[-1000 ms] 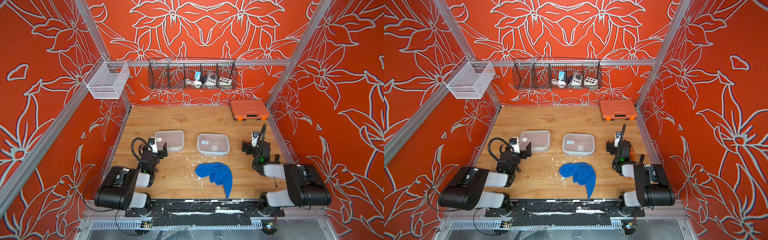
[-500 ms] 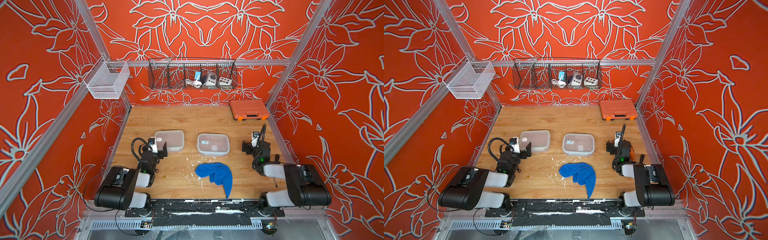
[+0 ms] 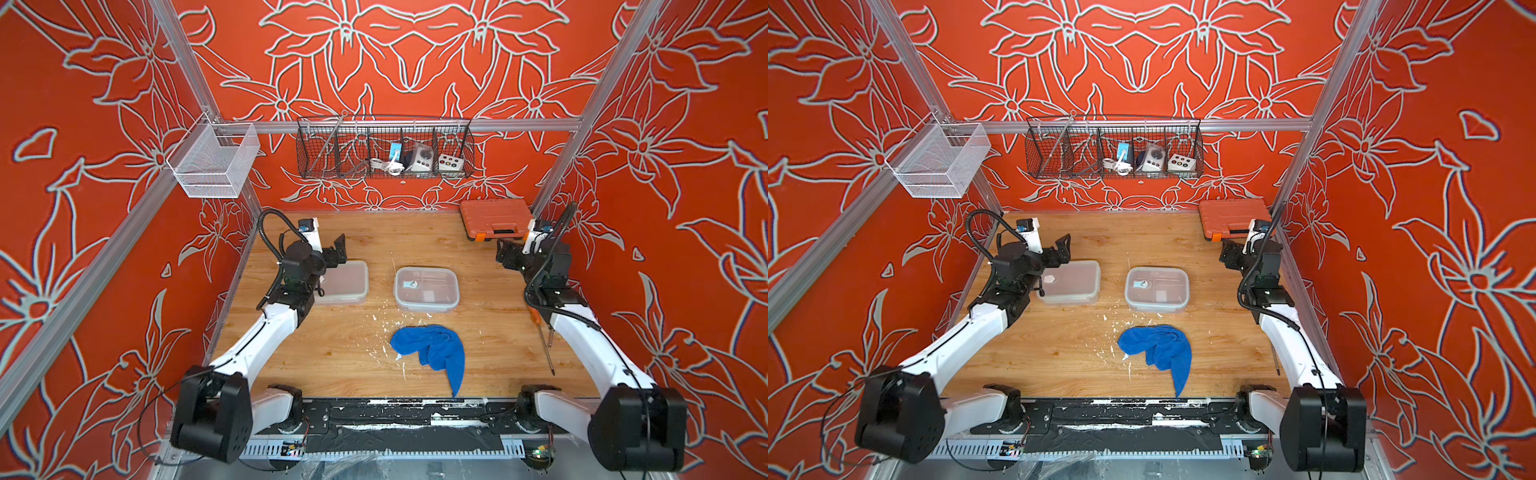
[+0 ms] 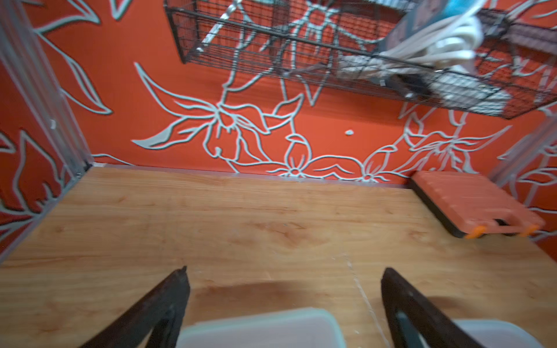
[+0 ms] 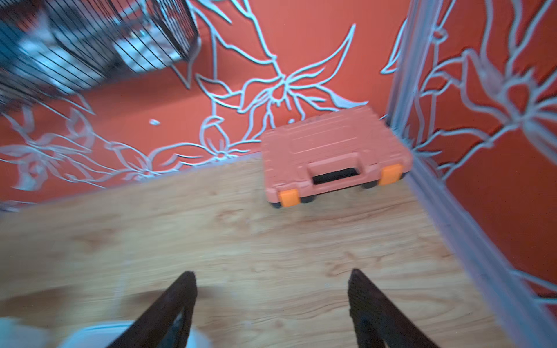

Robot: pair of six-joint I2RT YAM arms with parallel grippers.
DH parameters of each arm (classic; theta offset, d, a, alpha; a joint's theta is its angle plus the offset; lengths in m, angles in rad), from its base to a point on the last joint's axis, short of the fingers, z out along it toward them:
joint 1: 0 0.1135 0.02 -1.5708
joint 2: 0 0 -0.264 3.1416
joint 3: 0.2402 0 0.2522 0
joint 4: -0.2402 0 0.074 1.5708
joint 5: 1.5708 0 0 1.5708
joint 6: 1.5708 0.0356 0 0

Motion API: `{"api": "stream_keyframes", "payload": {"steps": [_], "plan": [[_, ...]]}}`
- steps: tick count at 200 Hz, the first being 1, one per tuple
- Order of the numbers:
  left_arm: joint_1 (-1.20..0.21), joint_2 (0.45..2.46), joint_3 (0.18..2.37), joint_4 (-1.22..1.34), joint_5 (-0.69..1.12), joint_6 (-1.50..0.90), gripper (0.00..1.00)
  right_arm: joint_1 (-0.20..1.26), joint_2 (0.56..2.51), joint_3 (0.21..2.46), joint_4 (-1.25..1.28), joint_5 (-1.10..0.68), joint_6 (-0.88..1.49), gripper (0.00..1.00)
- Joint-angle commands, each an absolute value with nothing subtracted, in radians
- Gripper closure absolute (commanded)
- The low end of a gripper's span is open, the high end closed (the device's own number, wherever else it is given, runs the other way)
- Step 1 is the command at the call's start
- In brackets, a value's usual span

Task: Wipe the insides of the lunch boxes
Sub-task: Open the fastener of the lunch box.

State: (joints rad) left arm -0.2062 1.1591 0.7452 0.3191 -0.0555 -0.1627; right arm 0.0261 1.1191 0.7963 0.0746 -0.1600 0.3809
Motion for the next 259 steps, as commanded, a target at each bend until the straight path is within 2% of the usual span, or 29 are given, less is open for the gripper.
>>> {"api": "stream_keyframes", "payload": {"steps": [1, 47, 63, 101, 124, 160, 219, 259], "plan": [[-0.291, 1.108, 0.738, 0.127, -0.080, -0.259, 0.02, 0.023, 1.100, 0.747, -0.144, -0.339, 0.620, 0.20], [-0.426, 1.057, 0.702, 0.097, -0.094, -0.319, 0.02, 0.025, 0.977, 0.533, -0.030, -0.431, 0.875, 0.21], [-0.469, 1.074, 0.697, 0.094, -0.103, -0.322, 0.02, 0.024, 0.973, 0.447, 0.085, -0.478, 0.987, 0.24], [-0.519, 1.159, 0.654, 0.189, -0.111, -0.363, 0.02, 0.024, 0.951, 0.333, 0.215, -0.459, 1.079, 0.23], [-0.576, 1.246, 0.660, 0.245, -0.137, -0.348, 0.02, 0.025, 1.011, 0.235, 0.429, -0.493, 1.182, 0.25], [-0.620, 1.358, 0.702, 0.209, -0.154, -0.350, 0.02, 0.044, 1.052, 0.205, 0.497, -0.477, 1.210, 0.25], [-0.662, 1.339, 0.662, 0.306, -0.172, -0.314, 0.04, 0.079, 1.352, 0.149, 0.953, -0.507, 1.355, 0.29], [-0.717, 1.362, 0.683, 0.334, -0.221, -0.269, 0.05, 0.139, 1.416, 0.106, 1.095, -0.450, 1.423, 0.30]]}}
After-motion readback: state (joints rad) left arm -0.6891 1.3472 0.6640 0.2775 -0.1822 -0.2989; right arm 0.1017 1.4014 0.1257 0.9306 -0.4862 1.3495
